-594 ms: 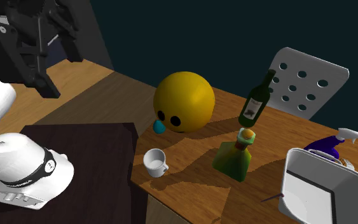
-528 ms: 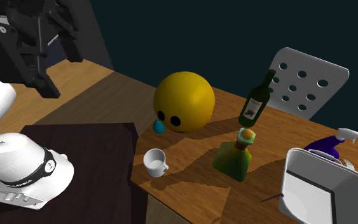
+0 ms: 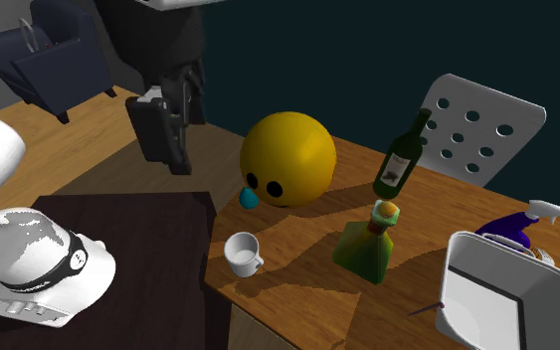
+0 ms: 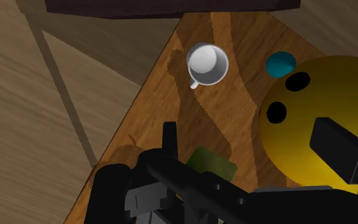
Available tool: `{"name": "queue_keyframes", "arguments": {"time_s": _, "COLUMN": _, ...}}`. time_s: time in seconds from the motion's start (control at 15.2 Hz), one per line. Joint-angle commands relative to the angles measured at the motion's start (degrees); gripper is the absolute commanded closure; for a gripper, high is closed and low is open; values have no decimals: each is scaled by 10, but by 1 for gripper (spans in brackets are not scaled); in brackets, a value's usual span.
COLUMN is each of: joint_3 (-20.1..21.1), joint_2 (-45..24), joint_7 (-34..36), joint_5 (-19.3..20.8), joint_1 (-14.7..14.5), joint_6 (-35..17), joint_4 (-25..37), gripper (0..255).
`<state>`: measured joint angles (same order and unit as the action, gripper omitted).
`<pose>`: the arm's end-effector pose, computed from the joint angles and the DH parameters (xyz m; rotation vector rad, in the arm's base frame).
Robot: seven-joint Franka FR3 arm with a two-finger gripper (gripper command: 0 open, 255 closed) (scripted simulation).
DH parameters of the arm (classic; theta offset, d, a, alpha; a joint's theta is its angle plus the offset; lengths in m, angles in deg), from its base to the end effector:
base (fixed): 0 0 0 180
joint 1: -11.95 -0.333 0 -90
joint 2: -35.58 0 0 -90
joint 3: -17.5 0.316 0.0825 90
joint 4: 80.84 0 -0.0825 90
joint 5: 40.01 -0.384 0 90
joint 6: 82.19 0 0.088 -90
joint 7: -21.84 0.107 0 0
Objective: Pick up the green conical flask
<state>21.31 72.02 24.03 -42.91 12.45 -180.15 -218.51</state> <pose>0.3525 0.0283 0.5299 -3.1322 0.0048 0.0914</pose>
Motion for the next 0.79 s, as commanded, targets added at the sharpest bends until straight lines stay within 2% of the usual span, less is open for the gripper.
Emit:
{"name": "queue_keyframes", "arguments": {"time_s": 0.0, "joint_3": 8, "joint_2": -33, "joint_7": 10, "joint_5": -1, "joint_1": 0, "joint_6": -42, "joint_4": -2, "gripper": 0}}
{"name": "queue_keyframes", "arguments": {"time_s": 0.73, "joint_3": 47, "joint_2": -253, "joint_7": 73, "joint_5": 25, "joint_1": 7, "joint_6": -226, "joint_4": 66, "gripper": 0}}
